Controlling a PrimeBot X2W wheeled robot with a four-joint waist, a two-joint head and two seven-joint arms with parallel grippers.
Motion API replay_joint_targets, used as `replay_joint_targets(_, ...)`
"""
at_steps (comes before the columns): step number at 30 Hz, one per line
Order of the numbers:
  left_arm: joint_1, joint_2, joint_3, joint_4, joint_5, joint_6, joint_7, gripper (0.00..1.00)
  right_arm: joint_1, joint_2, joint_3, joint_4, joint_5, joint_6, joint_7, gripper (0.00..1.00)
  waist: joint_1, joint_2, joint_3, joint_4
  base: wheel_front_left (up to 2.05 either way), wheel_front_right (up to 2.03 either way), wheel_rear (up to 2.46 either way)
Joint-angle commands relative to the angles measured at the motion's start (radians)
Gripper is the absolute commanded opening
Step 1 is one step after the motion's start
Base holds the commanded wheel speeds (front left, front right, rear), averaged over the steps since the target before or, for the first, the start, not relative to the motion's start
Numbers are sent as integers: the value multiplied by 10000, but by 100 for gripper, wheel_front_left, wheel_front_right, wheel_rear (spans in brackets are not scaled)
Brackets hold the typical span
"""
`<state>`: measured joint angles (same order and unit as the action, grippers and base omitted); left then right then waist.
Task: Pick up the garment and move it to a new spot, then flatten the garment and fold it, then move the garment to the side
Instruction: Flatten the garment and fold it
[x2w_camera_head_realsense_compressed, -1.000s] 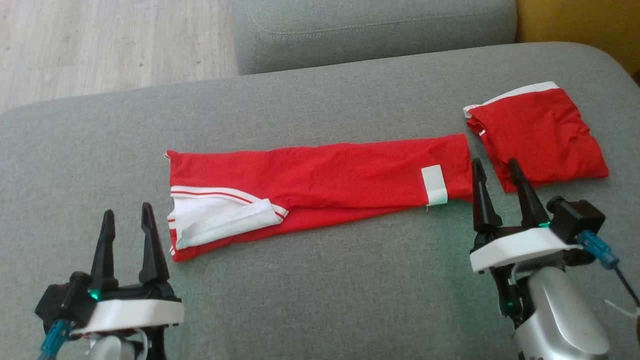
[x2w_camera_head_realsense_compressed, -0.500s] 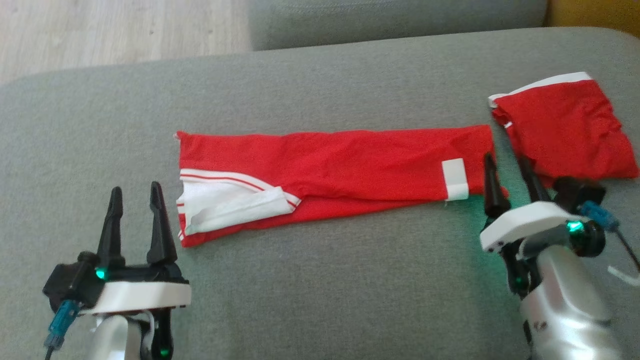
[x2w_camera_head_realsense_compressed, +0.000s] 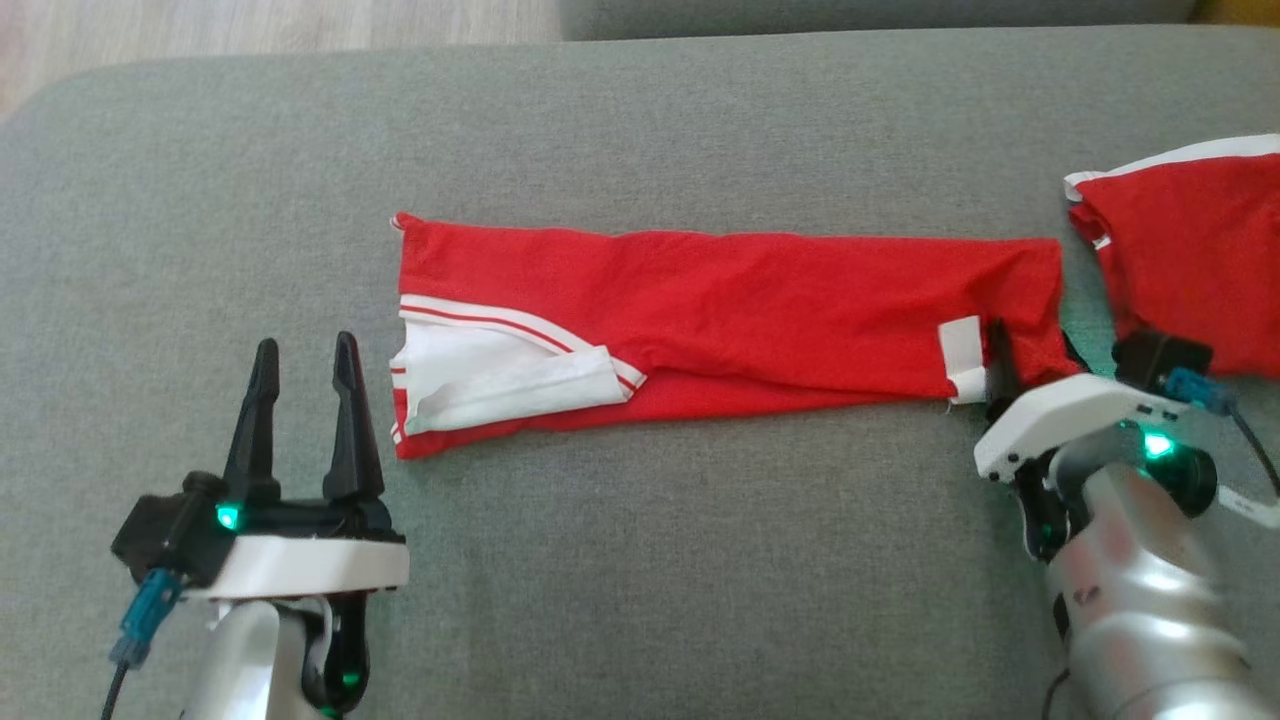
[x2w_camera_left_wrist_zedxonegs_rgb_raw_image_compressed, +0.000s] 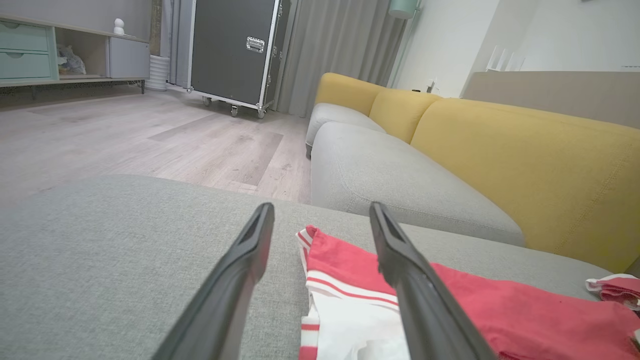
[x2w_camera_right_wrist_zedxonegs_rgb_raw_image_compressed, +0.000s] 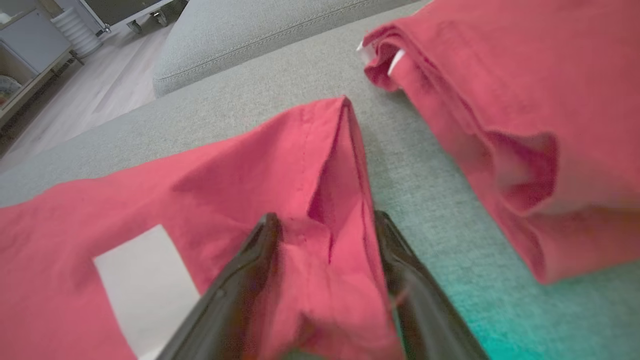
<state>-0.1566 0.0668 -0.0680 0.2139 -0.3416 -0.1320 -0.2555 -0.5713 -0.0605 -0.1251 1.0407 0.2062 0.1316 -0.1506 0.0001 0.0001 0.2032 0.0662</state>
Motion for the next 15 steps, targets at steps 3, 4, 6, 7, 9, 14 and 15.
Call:
replay_joint_targets(3,-376,224,111,-317,-78,15,-62,100,-385,102,332,465,49,-9,-122,0,-1,-1,73,42,0,0,0)
replay_joint_targets(4,-399,256,87,-323,-88,15,-62,100,-454,102,355,570,43,-9,-179,0,-1,-1,86,30,0,0,0)
replay_joint_targets(6,-464,308,120,-334,-99,15,-62,100,-657,102,364,714,-102,-9,-457,0,-1,-1,75,-79,0,0,0)
replay_joint_targets(7,-475,314,144,-342,-100,15,-62,100,-716,102,328,724,-178,-9,-550,0,-1,-1,60,-128,0,0,0)
replay_joint_targets(9,-487,313,189,-353,-101,14,-62,100,-816,66,224,684,-356,-9,-719,0,-1,-1,13,-222,0,0,0)
replay_joint_targets(14,-461,303,155,-402,-111,14,-62,100,-933,-311,61,184,-908,-9,-991,0,-1,-1,-160,-428,0,0,0)
replay_joint_targets(15,-442,328,93,-413,-101,14,-62,100,-927,-378,-13,51,-939,-9,-1014,0,-1,-1,-199,-459,0,0,0)
